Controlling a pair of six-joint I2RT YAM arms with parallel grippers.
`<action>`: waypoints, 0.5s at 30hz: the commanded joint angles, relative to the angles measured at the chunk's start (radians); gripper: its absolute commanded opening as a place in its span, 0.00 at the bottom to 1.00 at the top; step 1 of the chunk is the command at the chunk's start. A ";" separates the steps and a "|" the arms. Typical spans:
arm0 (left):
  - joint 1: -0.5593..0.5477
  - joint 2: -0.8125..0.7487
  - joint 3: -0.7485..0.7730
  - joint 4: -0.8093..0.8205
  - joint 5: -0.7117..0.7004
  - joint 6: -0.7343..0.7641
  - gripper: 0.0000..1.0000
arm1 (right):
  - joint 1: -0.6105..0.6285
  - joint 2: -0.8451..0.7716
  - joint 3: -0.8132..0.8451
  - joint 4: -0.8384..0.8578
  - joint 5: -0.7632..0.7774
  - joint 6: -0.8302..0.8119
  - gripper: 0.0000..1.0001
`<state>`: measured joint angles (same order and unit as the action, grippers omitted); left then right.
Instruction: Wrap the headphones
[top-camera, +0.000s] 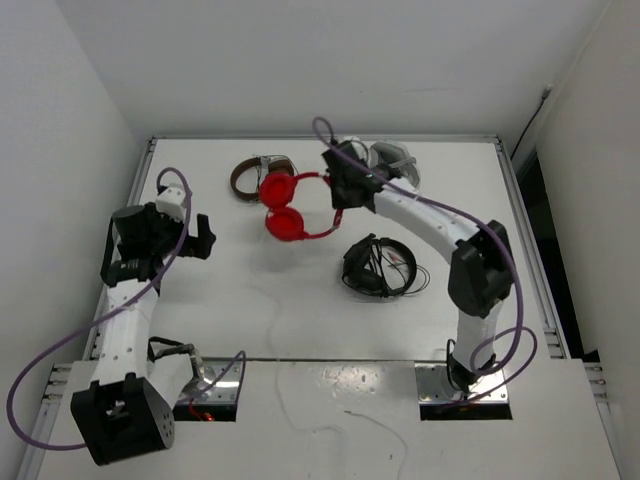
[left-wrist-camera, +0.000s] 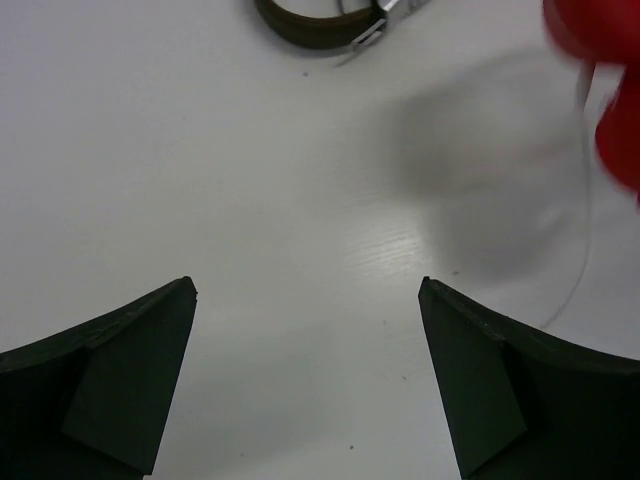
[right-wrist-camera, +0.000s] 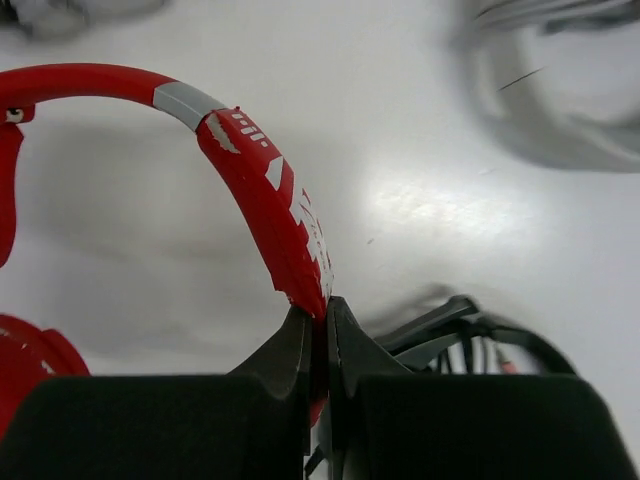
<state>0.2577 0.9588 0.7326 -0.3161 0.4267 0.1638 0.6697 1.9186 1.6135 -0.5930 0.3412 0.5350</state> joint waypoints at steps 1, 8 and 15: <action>0.008 -0.086 -0.059 0.012 0.194 0.033 1.00 | -0.068 -0.076 0.010 0.059 -0.005 0.040 0.00; -0.100 -0.226 -0.101 -0.043 0.268 0.071 1.00 | -0.171 -0.096 0.036 0.068 -0.076 0.129 0.00; -0.250 -0.175 -0.082 -0.054 0.224 0.071 1.00 | -0.223 -0.107 0.123 0.084 -0.107 0.178 0.00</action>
<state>0.0532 0.7509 0.6353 -0.3683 0.6369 0.2192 0.4557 1.8492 1.6302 -0.5926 0.2749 0.6445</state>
